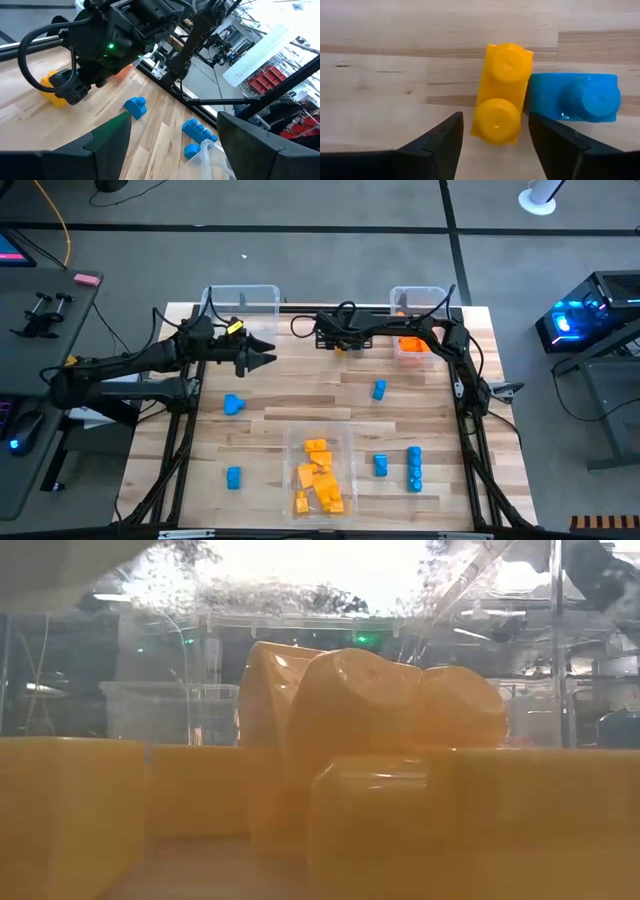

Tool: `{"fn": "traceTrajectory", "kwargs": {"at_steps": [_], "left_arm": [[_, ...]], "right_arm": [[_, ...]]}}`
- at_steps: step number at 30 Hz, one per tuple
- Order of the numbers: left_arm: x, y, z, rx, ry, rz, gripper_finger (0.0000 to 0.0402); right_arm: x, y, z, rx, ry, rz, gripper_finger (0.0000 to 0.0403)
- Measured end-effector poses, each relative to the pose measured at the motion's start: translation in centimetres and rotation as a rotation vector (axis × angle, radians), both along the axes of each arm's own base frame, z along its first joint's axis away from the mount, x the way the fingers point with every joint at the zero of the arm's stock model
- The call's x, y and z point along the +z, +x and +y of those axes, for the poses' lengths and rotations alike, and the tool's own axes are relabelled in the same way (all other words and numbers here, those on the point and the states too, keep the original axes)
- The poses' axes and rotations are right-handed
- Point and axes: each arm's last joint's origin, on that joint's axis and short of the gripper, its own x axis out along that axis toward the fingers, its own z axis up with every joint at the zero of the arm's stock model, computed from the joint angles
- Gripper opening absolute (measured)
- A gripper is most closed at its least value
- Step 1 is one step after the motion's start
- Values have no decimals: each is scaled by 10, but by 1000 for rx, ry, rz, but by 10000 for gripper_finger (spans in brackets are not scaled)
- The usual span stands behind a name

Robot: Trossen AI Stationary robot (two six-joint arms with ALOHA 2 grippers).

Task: Sort blocks
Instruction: Put the yellow game piece into the bottom transparent bin

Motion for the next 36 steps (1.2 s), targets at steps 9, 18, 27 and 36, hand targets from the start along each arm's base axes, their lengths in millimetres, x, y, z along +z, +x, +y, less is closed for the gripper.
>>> {"fn": "traceTrajectory", "kwargs": {"at_steps": [9, 18, 27, 36], "left_arm": [[0, 0, 0, -4, -1, 0, 278], [0, 0, 0, -4, -1, 0, 278], [5, 1, -1, -42, 12, -51, 278], [22, 1, -1, -44, 72, -211, 278]], "right_arm": [[-1, 1, -3, -13, -32, -16, 220], [-8, 1, -6, -13, -6, -18, 213], [-9, 0, -5, 35, -3, 14, 123], [56, -14, 30, 205, -109, 41, 123]]}}
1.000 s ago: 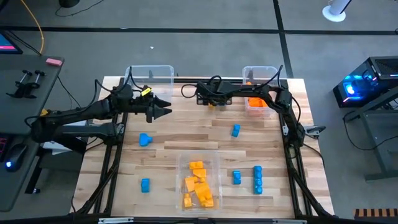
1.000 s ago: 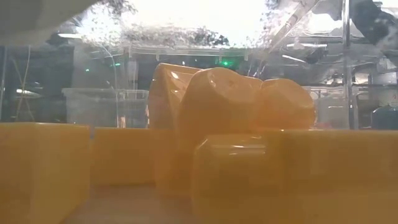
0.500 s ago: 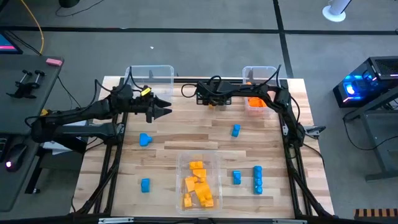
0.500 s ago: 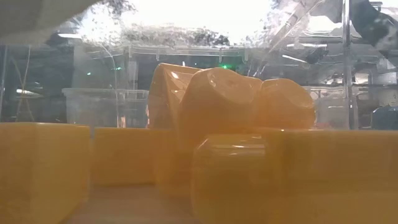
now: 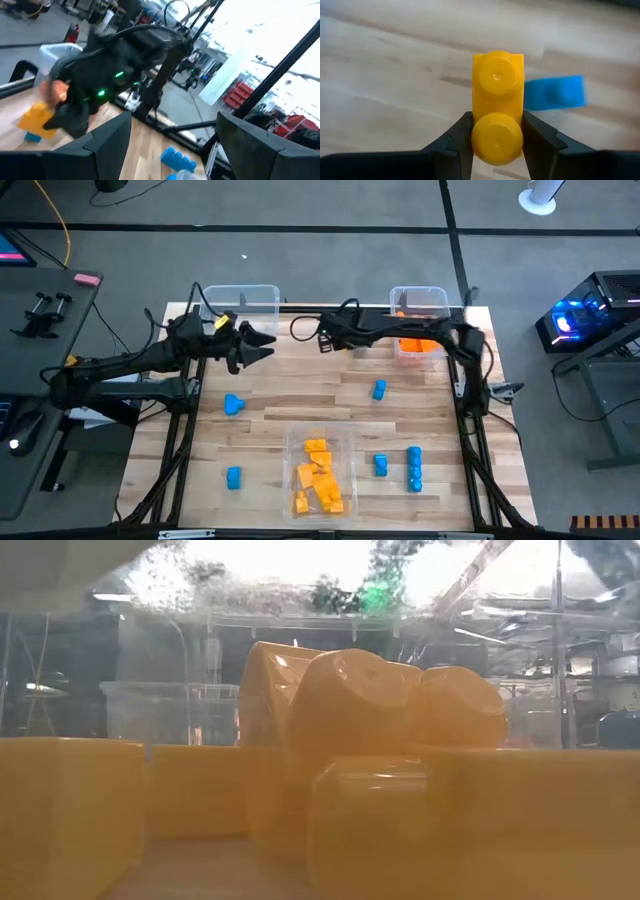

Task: Sort blocks
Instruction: Put the yellow game piece into the bottom transparent bin, then put the blue game piece into the top left transparent bin

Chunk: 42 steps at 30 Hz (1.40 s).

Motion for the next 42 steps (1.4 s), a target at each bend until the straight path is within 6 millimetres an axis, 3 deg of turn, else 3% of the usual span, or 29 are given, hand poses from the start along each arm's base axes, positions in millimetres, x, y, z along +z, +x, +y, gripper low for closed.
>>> {"fn": "traceTrajectory", "kwargs": {"at_steps": [5, 8, 12, 18, 22, 27, 31, 38, 42], "left_arm": [[3, 0, 0, 11, -44, -32, 278], [3, 0, 0, 27, -83, -36, 278], [3, 2, -3, 80, -164, -47, 278], [3, 6, -18, 95, -285, -64, 278], [7, 9, -38, -4, -375, -98, 278], [12, 10, -63, -114, -397, -127, 278], [14, 8, -78, -190, -403, -129, 278], [14, 2, -106, -440, -364, -85, 278], [13, -4, -125, -604, -330, -55, 278]], "right_arm": [[66, -24, 40, 190, -94, -44, 123], [100, -36, 78, 400, -112, -107, 123], [126, -48, 137, 693, -51, -216, 123], [124, -54, 227, 995, 12, -265, 123], [107, -46, 269, 1090, 30, -285, 125], [82, -31, 290, 1052, 38, -273, 144], [71, -22, 295, 1006, 66, -290, 179], [76, -18, 294, 883, 183, -387, 221], [90, -20, 297, 688, 286, -448, 223]]}}
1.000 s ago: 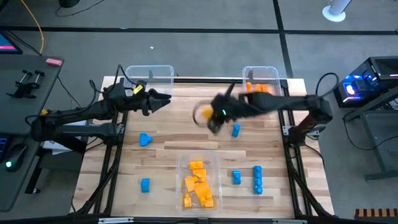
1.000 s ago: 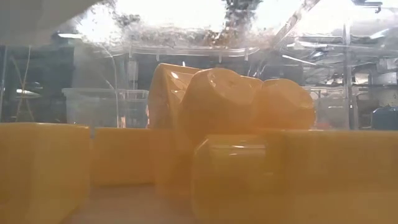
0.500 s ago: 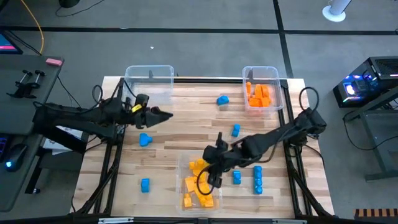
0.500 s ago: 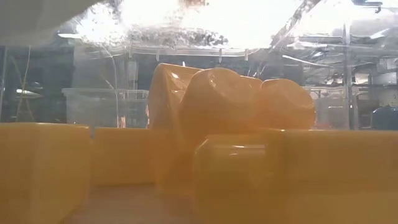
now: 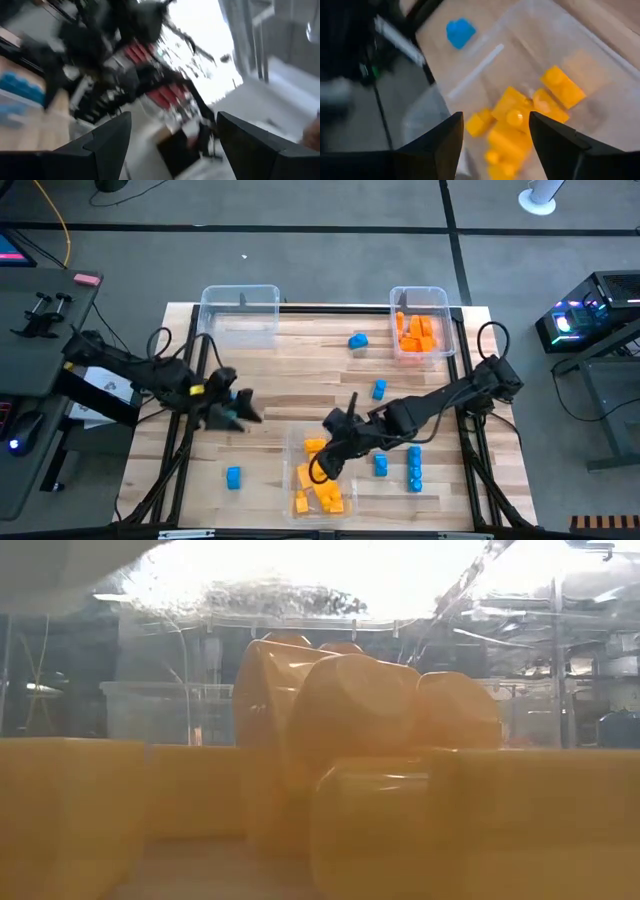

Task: Sort blocks
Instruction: Put the blue game piece into the top left transparent bin

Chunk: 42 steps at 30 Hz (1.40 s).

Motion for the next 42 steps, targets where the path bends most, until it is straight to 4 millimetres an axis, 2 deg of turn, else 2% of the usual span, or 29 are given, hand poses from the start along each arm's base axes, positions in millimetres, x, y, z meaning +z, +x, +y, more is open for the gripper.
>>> {"fn": "traceTrajectory", "kwargs": {"at_steps": [3, 6, 9, 12, 14, 17, 24, 27, 30, 34, 42], "left_arm": [[-3, -4, -11, -56, 63, -9, 278], [-7, -7, -17, -80, 110, 10, 278], [-9, -9, -22, -105, 121, 30, 278], [-10, -11, -25, -126, 131, 37, 278], [-10, -12, -26, -126, 133, 35, 278], [-10, -11, -26, -99, 131, 33, 278], [-9, -9, -23, 11, 113, 42, 278], [-8, -9, -22, 62, 89, 41, 278], [-6, -8, -19, 168, 67, 31, 278], [-4, -7, -14, 326, 12, 39, 278], [0, -6, -11, 416, -9, 10, 278]], "right_arm": [[9, -11, 8, -209, 38, 25, 223], [6, -30, 17, -381, 22, 114, 224], [-4, -61, 21, -574, -22, 298, 224], [-13, -86, 15, -714, -110, 496, 224], [-19, -95, 4, -770, -156, 559, 224], [-29, -99, -23, -813, -121, 534, 224], [-96, -105, -115, -872, 58, 397, 225], [-116, -104, -149, -871, 102, 344, 225], [-124, -104, -173, -872, 91, 347, 225], [-125, -105, -184, -874, 43, 395, 225], [-121, -106, -180, -830, -5, 425, 225]]}}
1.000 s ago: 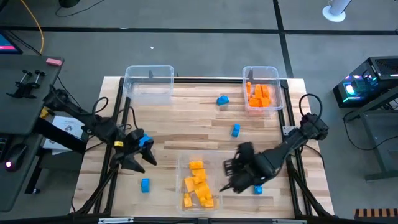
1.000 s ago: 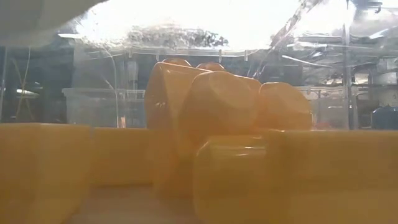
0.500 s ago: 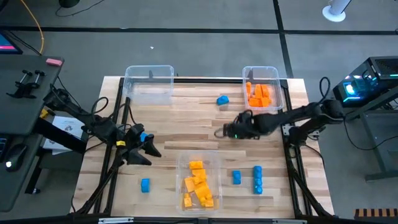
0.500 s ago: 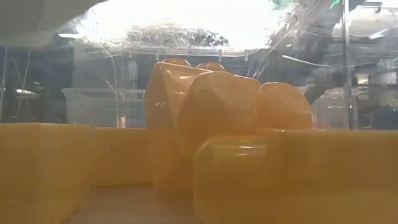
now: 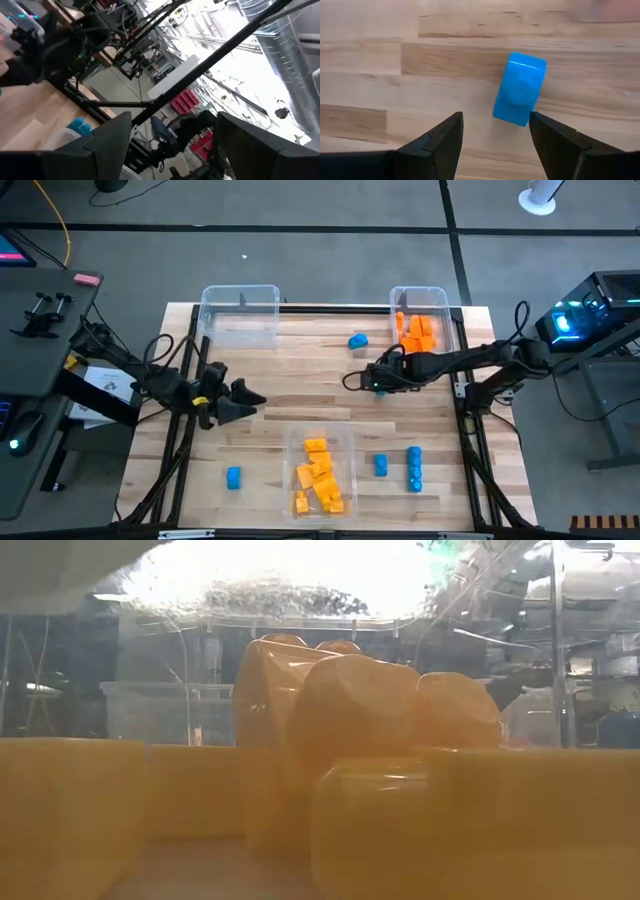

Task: Sort blocks
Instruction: Put the blue game piece into the top left transparent bin

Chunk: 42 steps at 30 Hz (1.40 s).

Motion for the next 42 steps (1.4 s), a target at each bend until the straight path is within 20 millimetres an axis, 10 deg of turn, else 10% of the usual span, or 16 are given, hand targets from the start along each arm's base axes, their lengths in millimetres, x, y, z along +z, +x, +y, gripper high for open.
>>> {"fn": "traceTrajectory", "kwargs": {"at_steps": [28, 37, 42], "left_arm": [[1, 7, 15, -234, 41, -26, 278], [12, 1, 26, -149, 83, -89, 278], [34, 2, 44, 21, 203, -160, 278]], "right_arm": [[-61, 22, -12, -248, -78, 103, 222], [-49, 29, -17, -112, -131, 111, 130], [4, 65, -5, 133, -274, -37, 130]]}}
